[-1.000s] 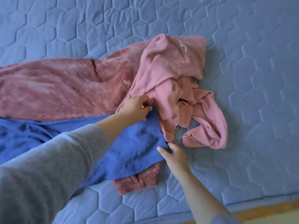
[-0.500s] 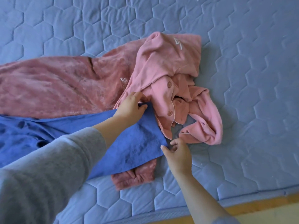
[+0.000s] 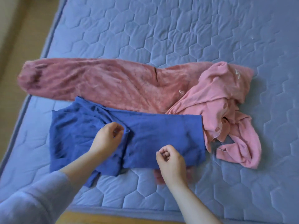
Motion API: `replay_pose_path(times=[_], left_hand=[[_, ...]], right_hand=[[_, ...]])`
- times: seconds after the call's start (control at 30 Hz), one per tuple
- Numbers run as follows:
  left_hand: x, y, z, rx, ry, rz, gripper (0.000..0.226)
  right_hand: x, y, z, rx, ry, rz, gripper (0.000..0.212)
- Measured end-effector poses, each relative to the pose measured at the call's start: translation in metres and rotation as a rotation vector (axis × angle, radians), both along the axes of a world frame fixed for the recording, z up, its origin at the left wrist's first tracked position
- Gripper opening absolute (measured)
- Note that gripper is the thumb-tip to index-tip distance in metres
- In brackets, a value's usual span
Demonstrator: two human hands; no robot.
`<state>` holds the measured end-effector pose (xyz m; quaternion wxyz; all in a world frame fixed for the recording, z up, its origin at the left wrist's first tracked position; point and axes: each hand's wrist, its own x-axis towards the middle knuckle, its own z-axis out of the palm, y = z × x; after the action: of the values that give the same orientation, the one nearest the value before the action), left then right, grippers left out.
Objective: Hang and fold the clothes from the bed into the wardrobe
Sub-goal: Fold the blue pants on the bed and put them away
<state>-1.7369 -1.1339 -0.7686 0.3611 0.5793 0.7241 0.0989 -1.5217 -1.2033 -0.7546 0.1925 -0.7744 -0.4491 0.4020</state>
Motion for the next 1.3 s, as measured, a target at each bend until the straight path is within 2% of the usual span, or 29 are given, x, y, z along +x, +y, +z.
replay_pose_path(times=[0.3, 0.47, 0.57, 0.7, 0.8, 0.97, 1.07, 1.3], left_hand=[[-0.129, -0.065, -0.020, -0.085, 0.040, 0.293, 0.007], [-0.149, -0.096, -0.030, -0.175, 0.002, 0.343, 0.032], [-0.149, -0.112, -0.032, -0.208, -0.034, 0.302, 0.050], [-0.147, -0.123, -0.034, -0.191, -0.073, 0.269, 0.058], [-0.142, -0.129, -0.036, -0.193, -0.086, 0.277, 0.056], [-0.140, -0.131, -0.037, -0.155, -0.170, 0.358, 0.025], [-0.134, -0.127, -0.027, -0.120, -0.193, 0.293, 0.006], [-0.085, -0.094, 0.010, -0.074, -0.338, 0.163, 0.016]], right_hand=[[-0.119, 0.005, -0.007, -0.019, 0.010, 0.285, 0.011], [-0.164, 0.021, -0.013, -0.005, -0.010, 0.394, 0.010], [-0.187, 0.028, -0.019, -0.118, -0.056, 0.459, 0.016], [-0.209, 0.028, -0.033, -0.334, -0.094, 0.484, 0.038], [-0.219, 0.027, -0.041, -0.401, -0.033, 0.438, 0.034], [-0.216, 0.035, -0.037, -0.351, 0.091, 0.342, 0.020], [-0.199, 0.047, -0.022, -0.275, 0.177, 0.205, 0.019], [-0.128, 0.072, 0.020, -0.105, 0.301, 0.005, 0.013]])
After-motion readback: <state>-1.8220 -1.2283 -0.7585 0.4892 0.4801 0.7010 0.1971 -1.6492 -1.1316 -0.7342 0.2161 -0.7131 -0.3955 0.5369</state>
